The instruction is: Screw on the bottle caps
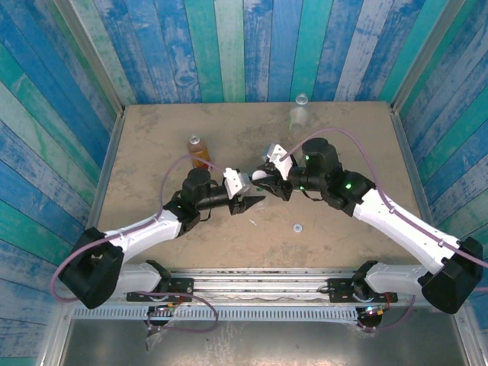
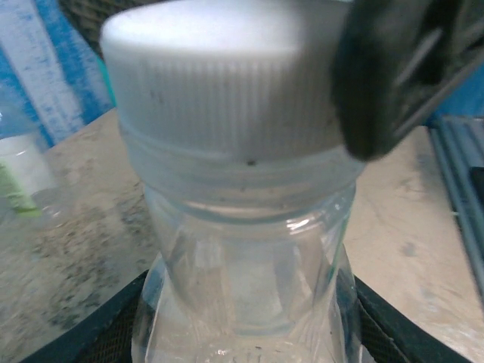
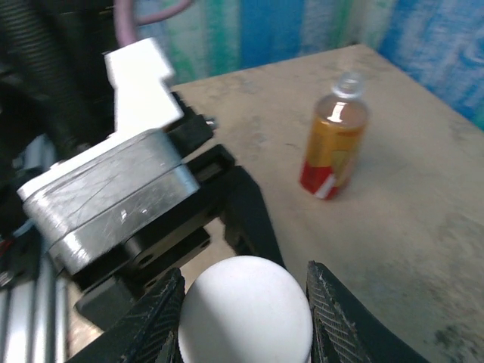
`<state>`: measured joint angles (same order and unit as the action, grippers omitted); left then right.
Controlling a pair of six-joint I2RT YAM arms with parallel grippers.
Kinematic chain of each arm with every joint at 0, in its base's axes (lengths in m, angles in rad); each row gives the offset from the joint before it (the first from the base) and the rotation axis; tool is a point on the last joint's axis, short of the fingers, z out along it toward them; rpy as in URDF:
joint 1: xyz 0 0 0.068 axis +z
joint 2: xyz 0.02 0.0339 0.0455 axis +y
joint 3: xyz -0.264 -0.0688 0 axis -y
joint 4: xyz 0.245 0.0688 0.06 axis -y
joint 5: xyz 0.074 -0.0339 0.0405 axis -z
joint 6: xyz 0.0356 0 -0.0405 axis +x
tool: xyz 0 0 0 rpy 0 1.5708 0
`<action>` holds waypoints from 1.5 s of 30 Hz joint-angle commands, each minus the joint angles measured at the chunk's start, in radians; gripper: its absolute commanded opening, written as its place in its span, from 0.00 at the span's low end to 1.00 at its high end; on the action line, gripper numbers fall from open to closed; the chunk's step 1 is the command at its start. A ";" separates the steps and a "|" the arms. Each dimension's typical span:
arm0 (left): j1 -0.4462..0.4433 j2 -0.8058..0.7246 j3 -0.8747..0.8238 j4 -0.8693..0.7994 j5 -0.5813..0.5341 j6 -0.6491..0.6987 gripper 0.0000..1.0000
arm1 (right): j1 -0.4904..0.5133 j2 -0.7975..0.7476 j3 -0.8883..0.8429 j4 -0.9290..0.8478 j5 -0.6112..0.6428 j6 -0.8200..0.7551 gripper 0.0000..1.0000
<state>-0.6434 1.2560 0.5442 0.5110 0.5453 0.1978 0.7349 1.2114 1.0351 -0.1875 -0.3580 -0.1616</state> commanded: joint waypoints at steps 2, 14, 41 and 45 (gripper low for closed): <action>-0.002 0.052 0.057 0.085 -0.257 -0.051 0.44 | 0.034 0.013 -0.056 0.029 0.361 0.183 0.00; 0.011 0.023 -0.012 0.078 -0.143 -0.017 0.45 | 0.025 -0.144 -0.093 0.052 0.204 0.057 0.46; 0.031 0.058 0.020 0.026 0.238 0.009 0.45 | 0.015 0.002 0.034 -0.093 0.008 0.052 0.42; 0.031 0.056 0.016 0.040 0.178 0.002 0.45 | 0.016 0.006 0.037 -0.090 0.025 0.082 0.27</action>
<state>-0.6079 1.2949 0.5339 0.5316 0.7349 0.1867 0.7544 1.2114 1.0485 -0.2634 -0.3458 -0.0998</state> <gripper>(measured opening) 0.581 0.386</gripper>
